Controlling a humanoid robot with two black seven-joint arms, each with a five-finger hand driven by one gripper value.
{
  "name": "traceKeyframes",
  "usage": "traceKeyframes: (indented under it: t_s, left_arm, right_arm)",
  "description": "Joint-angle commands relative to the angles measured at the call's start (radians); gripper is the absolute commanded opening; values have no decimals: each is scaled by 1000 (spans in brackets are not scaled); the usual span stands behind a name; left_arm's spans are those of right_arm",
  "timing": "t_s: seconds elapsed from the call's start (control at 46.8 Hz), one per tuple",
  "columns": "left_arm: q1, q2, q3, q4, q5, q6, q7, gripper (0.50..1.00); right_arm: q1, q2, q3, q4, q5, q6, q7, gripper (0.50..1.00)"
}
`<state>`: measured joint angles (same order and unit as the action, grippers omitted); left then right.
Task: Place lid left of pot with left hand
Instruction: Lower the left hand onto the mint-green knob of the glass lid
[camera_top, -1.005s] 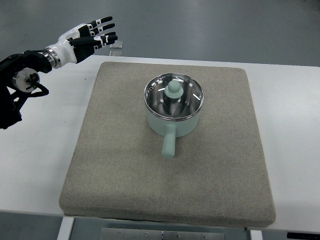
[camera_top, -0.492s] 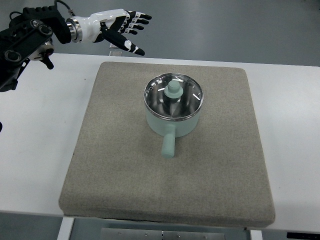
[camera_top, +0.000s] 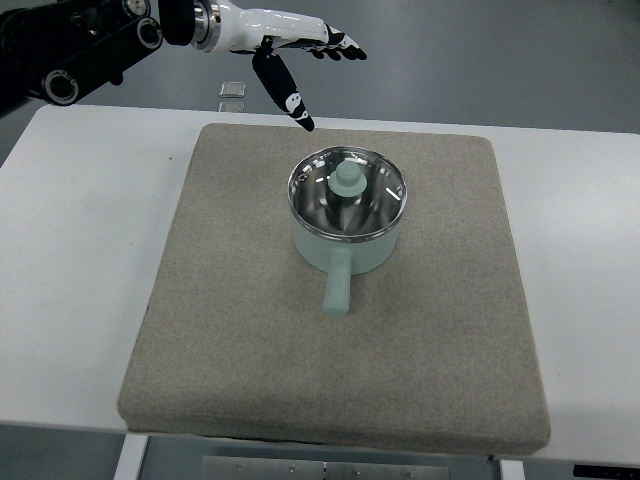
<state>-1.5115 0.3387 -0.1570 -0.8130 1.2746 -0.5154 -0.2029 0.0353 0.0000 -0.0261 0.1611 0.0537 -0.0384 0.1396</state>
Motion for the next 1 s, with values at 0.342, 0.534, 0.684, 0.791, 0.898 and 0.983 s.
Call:
traceKeyframes:
  t_s: [0.342, 0.534, 0.684, 0.791, 0.898, 0.983]
  left_arm:
    - [-1, -70, 34, -117, 158, -64, 0, 994]
    - [-6, -72, 93, -115, 167, -61, 0, 994]
    - [-7, -73, 93, -114, 183, -55, 0, 981]
    - [-7, -78, 88, -114, 183, -52, 0, 966]
    - [-15, -78, 79, -110, 181, -48, -3, 947]
    - [-24, -78, 79, -114, 181, -45, -3, 928]
  right_arm:
    - [0, 0, 0, 0, 0, 0, 0, 924]
    - [0, 0, 0, 0, 0, 0, 0, 924]
    - [0, 0, 0, 0, 0, 0, 0, 924]
    - [0, 0, 0, 0, 0, 0, 0, 924]
    - [0, 0, 0, 0, 0, 0, 0, 924]
    - [0, 0, 0, 0, 0, -1, 0, 924]
